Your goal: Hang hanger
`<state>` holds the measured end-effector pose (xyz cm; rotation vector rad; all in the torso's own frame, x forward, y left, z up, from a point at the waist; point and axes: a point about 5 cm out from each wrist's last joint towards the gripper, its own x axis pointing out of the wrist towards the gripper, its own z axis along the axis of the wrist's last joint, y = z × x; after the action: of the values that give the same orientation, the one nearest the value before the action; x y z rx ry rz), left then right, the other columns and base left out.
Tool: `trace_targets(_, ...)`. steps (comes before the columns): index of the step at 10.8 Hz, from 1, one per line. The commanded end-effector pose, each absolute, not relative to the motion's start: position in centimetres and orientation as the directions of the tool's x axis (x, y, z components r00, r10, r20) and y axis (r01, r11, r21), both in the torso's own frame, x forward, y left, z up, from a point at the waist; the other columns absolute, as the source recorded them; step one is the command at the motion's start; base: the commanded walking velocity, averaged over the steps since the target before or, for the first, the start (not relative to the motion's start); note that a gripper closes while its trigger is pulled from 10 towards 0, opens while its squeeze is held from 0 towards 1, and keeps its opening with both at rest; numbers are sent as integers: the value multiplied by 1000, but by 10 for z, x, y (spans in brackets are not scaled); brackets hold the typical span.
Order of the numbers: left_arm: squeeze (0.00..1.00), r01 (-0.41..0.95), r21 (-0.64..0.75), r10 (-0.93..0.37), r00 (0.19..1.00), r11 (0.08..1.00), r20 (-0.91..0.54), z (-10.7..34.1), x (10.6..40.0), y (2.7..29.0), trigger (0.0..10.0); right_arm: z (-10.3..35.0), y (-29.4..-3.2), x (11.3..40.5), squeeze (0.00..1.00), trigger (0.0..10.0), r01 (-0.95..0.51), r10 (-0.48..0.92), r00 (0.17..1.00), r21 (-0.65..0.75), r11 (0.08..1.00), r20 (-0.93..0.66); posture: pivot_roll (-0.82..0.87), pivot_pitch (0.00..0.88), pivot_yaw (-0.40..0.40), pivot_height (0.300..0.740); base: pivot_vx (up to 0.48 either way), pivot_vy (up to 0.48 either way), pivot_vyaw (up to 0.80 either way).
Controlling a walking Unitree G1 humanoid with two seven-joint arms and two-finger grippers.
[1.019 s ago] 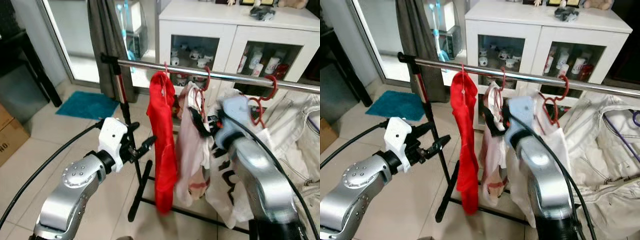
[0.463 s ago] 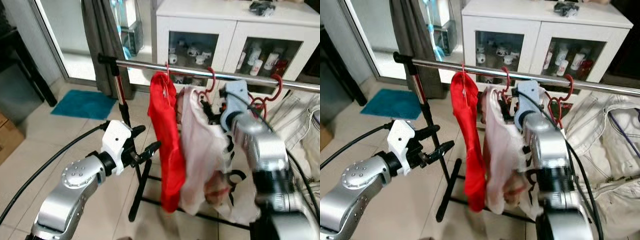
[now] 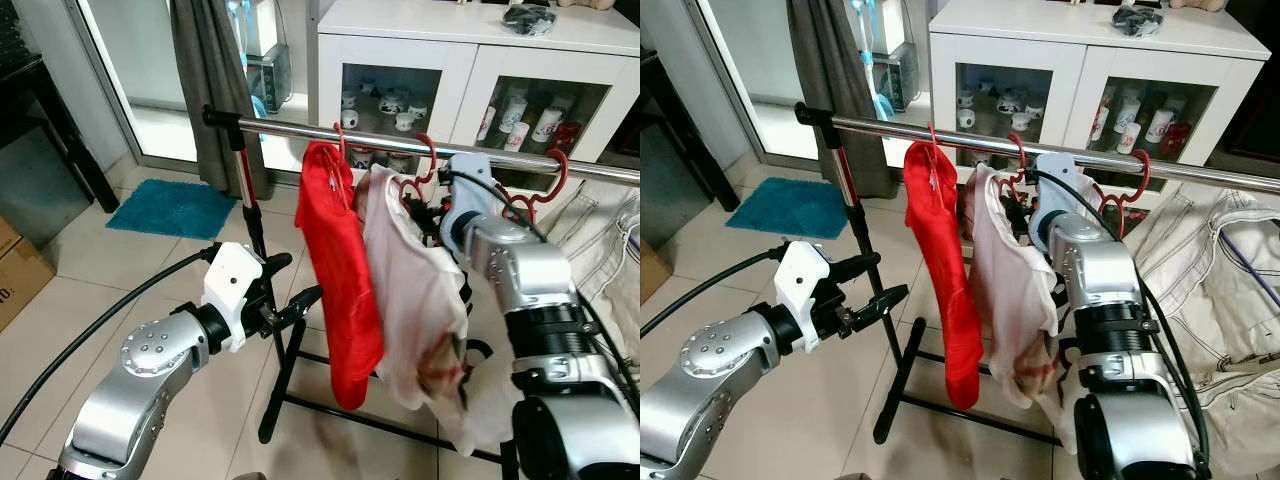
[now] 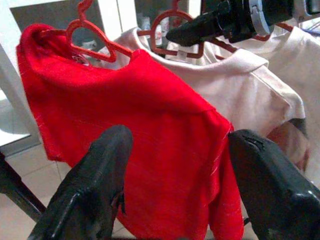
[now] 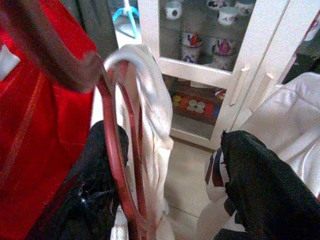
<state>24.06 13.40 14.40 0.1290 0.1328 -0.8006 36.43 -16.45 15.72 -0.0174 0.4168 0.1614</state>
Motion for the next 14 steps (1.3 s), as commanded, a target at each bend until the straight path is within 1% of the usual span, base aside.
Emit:
trace_targets(1, 0, 740, 76, -723, 671, 669, -167, 146, 239, 131, 10000, 167, -164, 368, 0, 0, -197, 190, 900, 23, 980, -392, -17, 0, 8, 740, 0, 0, 0)
trace_targets(5, 0, 750, 75, -732, 659, 657, -173, 145, 238, 129, 10000, 169, -168, 368, 0, 0, -229, 216, 884, 18, 973, -414, -22, 0, 10, 740, 0, 0, 0)
trace_targets(8, 0, 754, 75, -736, 655, 653, -174, 144, 238, 128, 10000, 169, -164, 366, 0, 0, -263, 243, 874, 11, 965, -421, -24, 0, 9, 740, 0, 0, 0)
trace_targets(10, 0, 755, 77, -738, 653, 651, -169, 144, 239, 127, 10000, 170, -161, 363, 0, 0, -299, 279, 866, 17, 954, -414, -24, 0, 3, 740, 0, 0, 0)
trace_targets(14, 0, 757, 77, -743, 652, 649, -154, 142, 242, 123, 10000, 165, -164, 354, 0, 0, -329, 317, 856, 42, 943, -407, -38, 0, -3, 740, 0, 0, 0)
